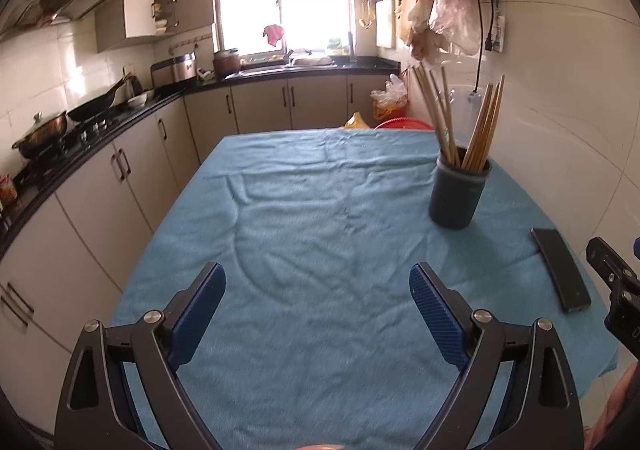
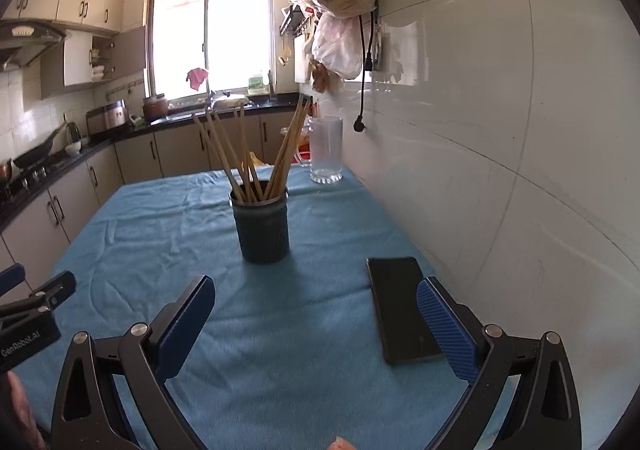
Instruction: Organize utensils
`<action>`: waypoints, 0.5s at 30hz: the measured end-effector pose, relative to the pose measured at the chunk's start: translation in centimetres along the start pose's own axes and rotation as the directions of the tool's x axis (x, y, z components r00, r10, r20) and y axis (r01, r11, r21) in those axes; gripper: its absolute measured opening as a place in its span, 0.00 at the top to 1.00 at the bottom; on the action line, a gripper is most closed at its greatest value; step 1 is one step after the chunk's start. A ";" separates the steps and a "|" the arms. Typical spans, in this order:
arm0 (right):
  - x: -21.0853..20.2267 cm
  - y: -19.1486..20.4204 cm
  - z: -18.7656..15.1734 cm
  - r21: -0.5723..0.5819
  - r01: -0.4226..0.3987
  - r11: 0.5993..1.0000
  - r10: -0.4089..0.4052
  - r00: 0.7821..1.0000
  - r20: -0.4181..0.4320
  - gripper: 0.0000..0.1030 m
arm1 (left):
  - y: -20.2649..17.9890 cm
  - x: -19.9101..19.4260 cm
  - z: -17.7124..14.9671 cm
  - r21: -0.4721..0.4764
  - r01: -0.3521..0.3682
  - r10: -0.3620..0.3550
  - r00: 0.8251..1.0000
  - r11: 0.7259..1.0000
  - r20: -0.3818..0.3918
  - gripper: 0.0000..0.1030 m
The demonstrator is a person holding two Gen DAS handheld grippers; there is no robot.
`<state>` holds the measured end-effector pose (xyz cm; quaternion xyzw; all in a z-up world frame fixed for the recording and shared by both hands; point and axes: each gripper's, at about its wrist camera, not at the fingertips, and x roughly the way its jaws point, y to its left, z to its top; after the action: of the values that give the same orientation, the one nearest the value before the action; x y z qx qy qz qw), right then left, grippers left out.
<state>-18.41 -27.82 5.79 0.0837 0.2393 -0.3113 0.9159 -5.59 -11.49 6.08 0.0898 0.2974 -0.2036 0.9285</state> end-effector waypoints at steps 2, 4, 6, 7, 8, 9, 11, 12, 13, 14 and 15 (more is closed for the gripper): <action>-0.2 0.4 -0.4 -0.014 0.007 1.000 -0.007 1.000 -0.015 0.00 | 0.3 -0.1 -0.6 -0.009 -0.001 0.001 1.000 1.000 -0.011 0.10; -0.5 0.6 -1.0 -0.015 0.004 1.000 -0.005 1.000 -0.019 0.00 | 0.5 -0.3 -1.3 -0.020 0.000 -0.001 1.000 1.000 -0.017 0.10; -0.9 1.0 -1.4 -0.030 0.000 1.000 -0.001 1.000 -0.021 0.00 | 0.6 -0.6 -1.7 -0.024 0.008 -0.008 1.000 1.000 -0.020 0.10; -1.0 1.2 -1.5 -0.040 -0.002 0.999 0.001 1.000 -0.022 0.00 | 0.5 -0.6 -1.9 -0.022 0.012 -0.013 1.000 1.000 -0.023 0.10; -1.1 1.4 -1.5 -0.046 -0.003 0.999 0.002 1.000 -0.020 0.00 | 0.4 -0.7 -2.0 -0.019 0.013 -0.013 1.000 1.000 -0.023 0.10; -1.2 1.5 -1.5 -0.053 -0.003 0.999 0.002 1.000 -0.015 0.00 | 0.3 -0.8 -2.2 -0.014 0.014 -0.015 1.000 1.000 -0.022 0.10; -1.4 1.5 -1.4 -0.055 0.002 0.998 -0.002 1.000 -0.005 0.00 | -0.1 -1.0 -2.4 0.002 0.019 -0.019 1.000 1.000 -0.021 0.10; -1.4 1.5 -1.4 -0.053 0.003 0.999 -0.003 1.000 -0.004 0.00 | -0.3 -0.9 -2.5 0.008 0.020 -0.020 1.000 1.000 -0.022 0.10; -1.3 1.4 -1.4 -0.049 0.003 0.999 -0.004 1.000 -0.005 0.00 | -0.5 -0.9 -2.5 0.013 0.022 -0.021 0.999 1.000 -0.024 0.10; -1.2 1.3 -1.4 -0.045 0.003 0.999 -0.004 1.000 -0.008 0.00 | -0.6 -0.9 -2.5 0.015 0.023 -0.022 0.999 1.000 -0.025 0.10; -1.1 1.2 -1.4 -0.041 0.006 0.999 -0.007 1.000 -0.012 0.00 | -0.6 -0.8 -2.6 0.017 0.023 -0.022 0.999 1.000 -0.027 0.10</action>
<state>-18.98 -25.85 5.11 0.0660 0.2513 -0.3087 0.9150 -7.79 -11.08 4.46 0.0971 0.3093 -0.2152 0.9212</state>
